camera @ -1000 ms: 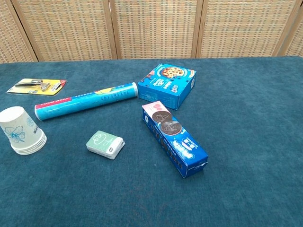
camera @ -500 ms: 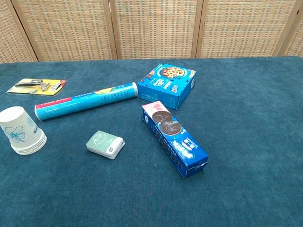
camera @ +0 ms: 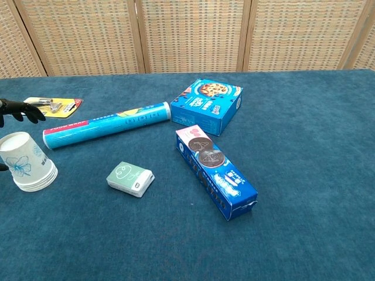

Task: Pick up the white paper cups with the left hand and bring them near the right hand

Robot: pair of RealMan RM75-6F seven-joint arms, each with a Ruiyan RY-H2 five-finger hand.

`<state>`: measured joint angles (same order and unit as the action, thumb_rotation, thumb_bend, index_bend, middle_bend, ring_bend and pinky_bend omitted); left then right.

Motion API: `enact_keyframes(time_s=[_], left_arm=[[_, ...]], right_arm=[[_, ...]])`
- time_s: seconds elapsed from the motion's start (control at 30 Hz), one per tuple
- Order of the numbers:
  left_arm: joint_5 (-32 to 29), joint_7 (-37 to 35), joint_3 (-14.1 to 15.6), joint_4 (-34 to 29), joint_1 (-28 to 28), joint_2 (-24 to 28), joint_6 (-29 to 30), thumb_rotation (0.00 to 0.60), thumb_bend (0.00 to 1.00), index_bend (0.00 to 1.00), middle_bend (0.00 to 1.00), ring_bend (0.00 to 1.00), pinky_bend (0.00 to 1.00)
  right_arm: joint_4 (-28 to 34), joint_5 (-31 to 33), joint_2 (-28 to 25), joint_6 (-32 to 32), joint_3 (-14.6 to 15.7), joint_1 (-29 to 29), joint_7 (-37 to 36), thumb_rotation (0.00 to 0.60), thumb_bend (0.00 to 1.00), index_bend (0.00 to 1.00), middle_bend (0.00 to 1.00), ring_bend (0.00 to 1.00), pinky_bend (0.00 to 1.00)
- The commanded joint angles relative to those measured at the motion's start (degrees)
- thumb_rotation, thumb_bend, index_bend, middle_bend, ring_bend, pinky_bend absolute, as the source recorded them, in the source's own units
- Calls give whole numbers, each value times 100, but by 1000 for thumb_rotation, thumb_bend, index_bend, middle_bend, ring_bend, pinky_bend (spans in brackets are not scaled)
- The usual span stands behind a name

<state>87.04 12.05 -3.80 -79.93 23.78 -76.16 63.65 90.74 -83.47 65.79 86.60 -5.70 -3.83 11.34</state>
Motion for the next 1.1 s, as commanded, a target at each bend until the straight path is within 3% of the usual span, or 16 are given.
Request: enact_keyframes(time_s=[0.03,0.23,0.5,0.8,1.0,1.1], left_arm=[[-48,5,17,65,8,-51,26,600,124,247,295,282,372],[-107,-7,37,150,25,-124,77,600,124,269,311,305,390],[-33,-306,120,315,80,-254,77,600,124,407,443,408,496],[-181,-693,25,280,20,-146,280,600,124,475,494,459,535],[-295,-1850,-190,66,12,144,416,600,124,478,496,465,539],[-377,-3122,-342,-108,81,301,290,600,124,478,496,466,540]], right_arm=[[-5,8,1,-6,3,0,3,600,0,0,0,0,0],[-2,35,-9,-31,-9,-13,-22,600,0,0,0,0,0],[-12,59,-16,-38,-14,-12,-45,600,0,0,0,0,0],[-30,103,-1,-70,-16,-21,-28,600,0,0,0,0,0],[-70,145,47,-172,3,-61,58,600,0,0,0,0,0],[-85,150,76,-219,7,-90,90,600,0,0,0,0,0]])
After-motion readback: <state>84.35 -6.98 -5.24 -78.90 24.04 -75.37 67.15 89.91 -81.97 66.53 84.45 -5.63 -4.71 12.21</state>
